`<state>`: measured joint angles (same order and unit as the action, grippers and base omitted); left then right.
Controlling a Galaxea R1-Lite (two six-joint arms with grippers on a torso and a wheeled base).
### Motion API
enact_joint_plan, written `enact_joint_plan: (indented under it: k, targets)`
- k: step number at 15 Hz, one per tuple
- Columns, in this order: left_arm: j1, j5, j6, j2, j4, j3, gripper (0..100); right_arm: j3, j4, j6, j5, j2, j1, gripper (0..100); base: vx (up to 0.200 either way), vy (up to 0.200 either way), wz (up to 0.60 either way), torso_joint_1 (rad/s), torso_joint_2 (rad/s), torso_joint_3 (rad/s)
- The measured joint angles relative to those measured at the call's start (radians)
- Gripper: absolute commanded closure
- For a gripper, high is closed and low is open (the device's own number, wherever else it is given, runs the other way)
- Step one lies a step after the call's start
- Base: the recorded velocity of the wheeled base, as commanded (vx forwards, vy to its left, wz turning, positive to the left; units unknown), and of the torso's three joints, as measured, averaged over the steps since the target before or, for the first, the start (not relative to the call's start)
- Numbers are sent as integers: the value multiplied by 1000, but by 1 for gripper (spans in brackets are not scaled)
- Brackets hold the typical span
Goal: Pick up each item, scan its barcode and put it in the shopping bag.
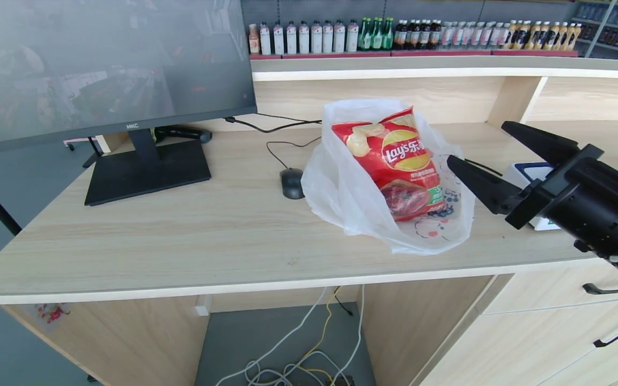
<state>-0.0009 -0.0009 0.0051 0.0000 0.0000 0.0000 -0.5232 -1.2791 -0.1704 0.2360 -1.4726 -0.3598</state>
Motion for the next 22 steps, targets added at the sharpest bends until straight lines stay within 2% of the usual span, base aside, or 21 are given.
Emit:
enact_joint_plan:
  k: [7,22]
  targets:
    - [1,0,-2,0,0,0,0,12,4,4,0,15,0,0,-29,0,0,0,0,0]
    - [1,1,-14,0,1,0,0,43,0,2,0,23,5,0,0,-200,0,3,4,2]
